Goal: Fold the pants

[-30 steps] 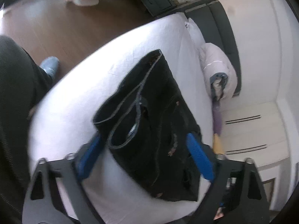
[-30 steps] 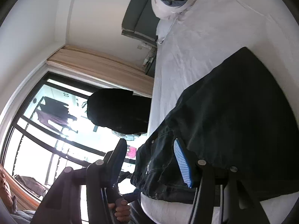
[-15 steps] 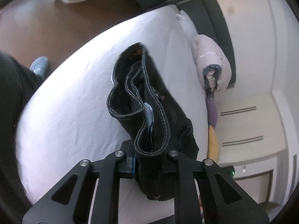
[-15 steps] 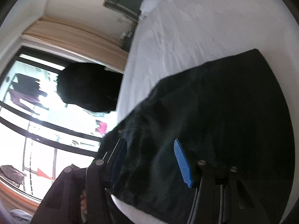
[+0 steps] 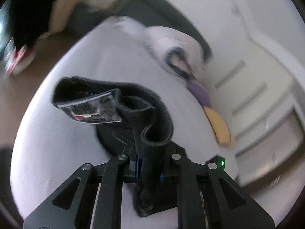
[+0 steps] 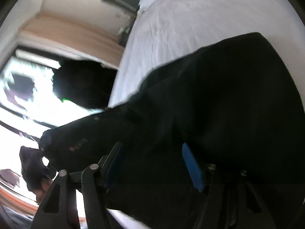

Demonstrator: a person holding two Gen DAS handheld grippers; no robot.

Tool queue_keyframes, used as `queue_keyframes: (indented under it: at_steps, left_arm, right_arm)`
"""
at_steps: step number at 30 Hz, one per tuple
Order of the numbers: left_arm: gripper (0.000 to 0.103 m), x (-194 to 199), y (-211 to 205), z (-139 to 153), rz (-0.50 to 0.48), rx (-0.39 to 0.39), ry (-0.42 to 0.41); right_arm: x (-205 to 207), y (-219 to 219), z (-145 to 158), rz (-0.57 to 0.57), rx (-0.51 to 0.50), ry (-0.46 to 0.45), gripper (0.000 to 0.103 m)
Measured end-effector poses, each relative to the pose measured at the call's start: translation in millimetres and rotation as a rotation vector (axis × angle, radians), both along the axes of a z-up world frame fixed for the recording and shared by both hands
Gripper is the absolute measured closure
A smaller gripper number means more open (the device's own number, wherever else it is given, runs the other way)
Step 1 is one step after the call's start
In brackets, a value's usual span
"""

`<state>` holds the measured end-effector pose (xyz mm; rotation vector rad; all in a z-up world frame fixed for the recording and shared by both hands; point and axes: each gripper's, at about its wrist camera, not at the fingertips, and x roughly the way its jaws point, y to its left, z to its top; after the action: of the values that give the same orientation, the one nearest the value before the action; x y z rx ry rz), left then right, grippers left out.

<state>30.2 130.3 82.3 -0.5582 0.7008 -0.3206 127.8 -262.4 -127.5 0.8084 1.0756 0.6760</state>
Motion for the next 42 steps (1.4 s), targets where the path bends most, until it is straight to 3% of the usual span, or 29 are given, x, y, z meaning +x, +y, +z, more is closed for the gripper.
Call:
queue_keyframes:
  at_steps: [4,7,8,11,13,16,22,24,26,27,29,35,42]
  left_arm:
    - [0.091,15,-114,21,-0.221,0.2,-0.086]
    - [0.092,20,-188,-13,-0.331,0.336,-0.077]
    - [0.093,21,-208,-37,-0.349,0.398,-0.047]
    - [0.093,14,-231,-79,-0.389,0.476,0.03]
    - [0.093,-1,-248,-83,-0.427,0.578,-0.039]
    - [0.093,-14,-265,-82,-0.449,0.653,-0.093]
    - [0.093,-39,-292,-93,-0.482,0.798,-0.152]
    - [0.093,-49,-297,-101,-0.488,0.843,-0.175]
    - [0.093,-52,-302,-113,-0.497,0.896,-0.195]
    - [0.093,-53,-305,-116,-0.502,0.917,-0.201]
    - [0.093,-57,-308,-122,-0.515,0.952,-0.205]
    - [0.093,-59,-315,-127,-0.543,0.962,-0.224]
    - [0.093,-71,-336,-121,-0.598,0.966,-0.263]
  right_arm:
    - [-1,-39,20,-0.036,0.142,-0.053,0.028]
    - [0,-75,29,-0.053,0.222,-0.069,0.019]
    - [0,-86,31,-0.061,0.232,-0.076,0.013]
    - [-5,-111,25,-0.071,0.225,-0.04,0.005]
    - [-7,-110,15,-0.042,0.196,-0.012,0.005]
    - [-11,-106,-1,-0.015,0.149,0.038,0.005]
    - [-5,-94,8,0.013,0.192,0.007,0.007]
    - [-1,-90,16,0.037,0.167,-0.007,0.012]
    - [2,-84,21,0.068,0.084,0.001,0.033]
    - [4,-79,20,0.087,0.039,0.013,0.038]
    - [6,-72,18,0.122,-0.049,0.024,0.082]
    - [0,-76,24,0.122,-0.154,-0.044,0.087]
    - [-4,-100,30,0.074,-0.144,-0.069,0.087]
